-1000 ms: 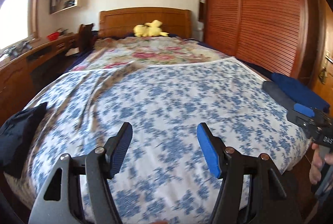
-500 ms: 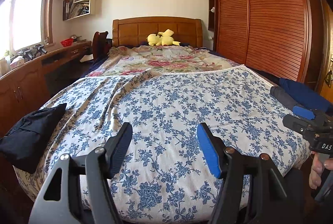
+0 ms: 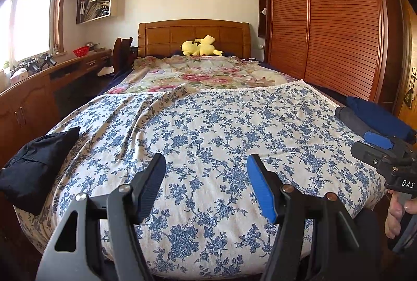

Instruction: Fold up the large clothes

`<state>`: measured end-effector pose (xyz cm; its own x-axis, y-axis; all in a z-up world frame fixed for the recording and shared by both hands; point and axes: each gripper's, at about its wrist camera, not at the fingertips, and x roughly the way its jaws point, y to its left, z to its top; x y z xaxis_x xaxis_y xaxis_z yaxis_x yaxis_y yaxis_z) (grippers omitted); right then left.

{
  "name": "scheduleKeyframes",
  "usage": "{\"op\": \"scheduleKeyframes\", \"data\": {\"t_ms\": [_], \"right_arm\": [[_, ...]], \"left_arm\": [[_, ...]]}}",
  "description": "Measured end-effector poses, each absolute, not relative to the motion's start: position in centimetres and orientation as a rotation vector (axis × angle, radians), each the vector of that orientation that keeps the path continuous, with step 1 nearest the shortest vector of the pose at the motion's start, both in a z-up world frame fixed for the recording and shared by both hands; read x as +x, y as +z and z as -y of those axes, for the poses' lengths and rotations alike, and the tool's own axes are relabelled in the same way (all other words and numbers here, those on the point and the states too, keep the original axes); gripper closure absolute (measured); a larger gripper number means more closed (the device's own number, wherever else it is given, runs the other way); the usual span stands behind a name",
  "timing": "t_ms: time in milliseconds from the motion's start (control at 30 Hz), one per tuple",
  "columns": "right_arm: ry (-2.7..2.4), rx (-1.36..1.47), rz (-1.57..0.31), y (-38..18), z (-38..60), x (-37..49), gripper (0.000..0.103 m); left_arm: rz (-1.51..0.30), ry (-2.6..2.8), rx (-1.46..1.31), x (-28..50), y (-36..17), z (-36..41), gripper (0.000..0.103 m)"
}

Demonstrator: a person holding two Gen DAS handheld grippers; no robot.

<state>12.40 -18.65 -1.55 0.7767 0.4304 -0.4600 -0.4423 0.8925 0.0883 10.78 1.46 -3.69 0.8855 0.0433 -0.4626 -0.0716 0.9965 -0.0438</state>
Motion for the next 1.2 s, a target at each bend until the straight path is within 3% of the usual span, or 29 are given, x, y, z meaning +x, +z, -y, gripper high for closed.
{"op": "scheduleKeyframes", "data": {"t_ms": [1200], "right_arm": [[0.475, -0.016, -0.488, -1.44, 18.73, 12.24, 0.011]], "left_arm": [[-0.463, 0.060, -0.056, 10.51, -3.52, -1.19, 0.039]]}}
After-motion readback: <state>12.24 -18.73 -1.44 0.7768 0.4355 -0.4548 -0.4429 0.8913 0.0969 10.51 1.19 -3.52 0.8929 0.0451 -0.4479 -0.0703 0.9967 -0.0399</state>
